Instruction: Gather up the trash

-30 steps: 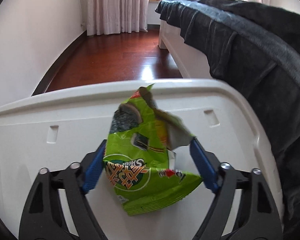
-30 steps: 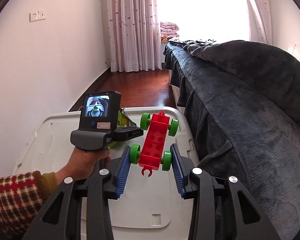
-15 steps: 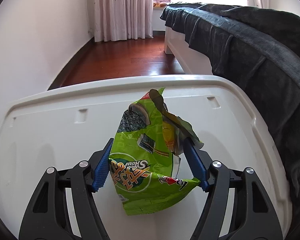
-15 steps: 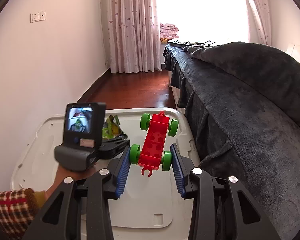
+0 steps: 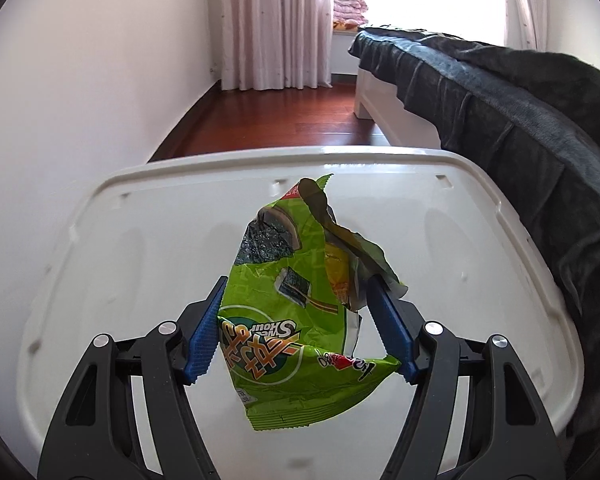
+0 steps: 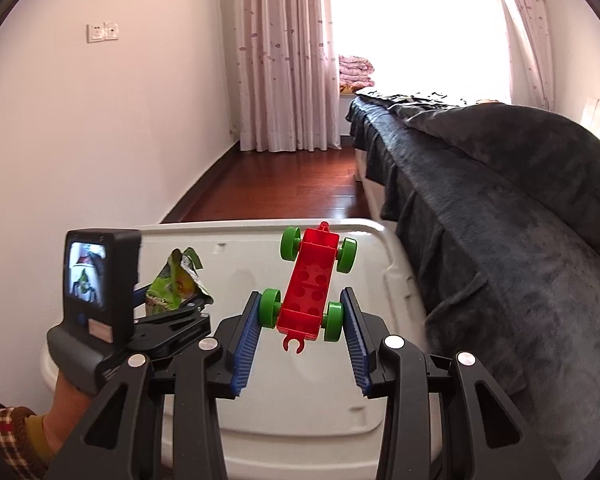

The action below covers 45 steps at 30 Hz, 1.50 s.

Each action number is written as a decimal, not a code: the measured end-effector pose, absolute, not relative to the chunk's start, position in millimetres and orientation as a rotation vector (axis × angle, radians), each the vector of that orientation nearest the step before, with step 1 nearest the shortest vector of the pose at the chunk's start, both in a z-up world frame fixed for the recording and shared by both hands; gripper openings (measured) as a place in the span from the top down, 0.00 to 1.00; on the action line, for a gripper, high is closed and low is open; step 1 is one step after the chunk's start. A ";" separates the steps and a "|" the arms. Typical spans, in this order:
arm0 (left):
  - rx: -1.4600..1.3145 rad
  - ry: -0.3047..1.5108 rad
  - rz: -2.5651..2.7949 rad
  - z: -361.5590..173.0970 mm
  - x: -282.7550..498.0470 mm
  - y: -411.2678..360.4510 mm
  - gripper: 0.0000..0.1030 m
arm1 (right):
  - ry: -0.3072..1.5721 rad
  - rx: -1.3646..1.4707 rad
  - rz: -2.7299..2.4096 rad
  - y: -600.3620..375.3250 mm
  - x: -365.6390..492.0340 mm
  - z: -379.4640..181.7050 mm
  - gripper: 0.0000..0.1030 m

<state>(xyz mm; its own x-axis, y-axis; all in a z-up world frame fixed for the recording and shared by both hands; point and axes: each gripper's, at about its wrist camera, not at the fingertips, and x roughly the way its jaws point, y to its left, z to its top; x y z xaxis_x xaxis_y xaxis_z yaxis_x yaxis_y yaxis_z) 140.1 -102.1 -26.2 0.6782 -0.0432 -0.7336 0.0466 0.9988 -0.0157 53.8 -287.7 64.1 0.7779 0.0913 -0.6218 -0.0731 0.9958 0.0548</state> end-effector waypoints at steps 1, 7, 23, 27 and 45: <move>-0.006 0.826 -0.044 -23.8 130.0 -93.9 0.35 | 0.678 0.031 0.095 -283.5 48.7 63.4 0.62; -0.042 0.833 -0.018 -19.4 62.8 -52.0 0.35 | 0.734 0.035 0.150 -246.2 -3.6 41.8 0.62; -0.040 0.970 0.020 -74.2 -85.6 13.8 0.35 | 1.077 0.014 0.238 -177.4 -99.5 -85.6 0.62; -0.046 0.980 0.021 -79.4 -91.3 15.8 0.35 | 1.089 -0.011 0.228 -173.9 -99.5 -92.8 0.62; -0.079 0.993 0.014 -85.9 -97.6 16.8 0.28 | 1.168 -0.026 0.126 -172.0 -106.6 -121.3 0.25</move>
<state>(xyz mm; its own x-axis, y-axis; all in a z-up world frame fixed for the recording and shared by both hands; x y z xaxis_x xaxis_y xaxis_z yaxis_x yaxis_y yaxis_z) -97.6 16.8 -85.9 0.5464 -0.0242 -0.8372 -0.0483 0.9970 -0.0603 -106.6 -172.0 -121.3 0.3856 0.0850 -0.9188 -0.1121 0.9927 0.0448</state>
